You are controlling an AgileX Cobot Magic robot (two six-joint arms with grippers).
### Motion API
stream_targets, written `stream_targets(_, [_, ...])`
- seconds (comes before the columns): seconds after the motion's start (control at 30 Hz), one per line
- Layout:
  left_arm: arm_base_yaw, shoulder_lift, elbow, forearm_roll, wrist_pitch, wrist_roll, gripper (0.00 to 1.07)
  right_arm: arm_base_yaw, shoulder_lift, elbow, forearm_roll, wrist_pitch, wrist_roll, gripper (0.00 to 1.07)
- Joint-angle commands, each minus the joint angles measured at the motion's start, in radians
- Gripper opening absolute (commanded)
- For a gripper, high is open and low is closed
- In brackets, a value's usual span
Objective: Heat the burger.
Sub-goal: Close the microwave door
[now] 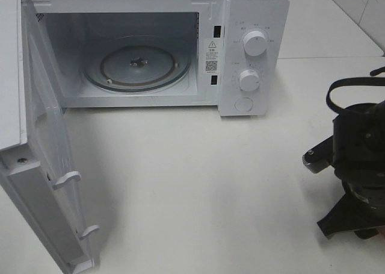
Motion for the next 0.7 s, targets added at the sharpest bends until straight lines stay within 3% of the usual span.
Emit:
stream_targets(0.03, [-0.002, -0.02, 0.004, -0.004, -0.009, 0.001, 1.02, -0.003, -0.106, 0.0, 0.046, 0.013, -0.057, 0.59])
stream_targets(0.37, [-0.002, -0.02, 0.004, -0.004, -0.009, 0.001, 1.02, -0.003, -0.387, 0.0, 0.3, -0.02, -0.335, 0.61])
stream_targets(0.7, [-0.002, -0.02, 0.004, -0.004, -0.009, 0.001, 1.02, -0.003, -0.748, 0.0, 0.578, 0.013, -0.692, 0.8])
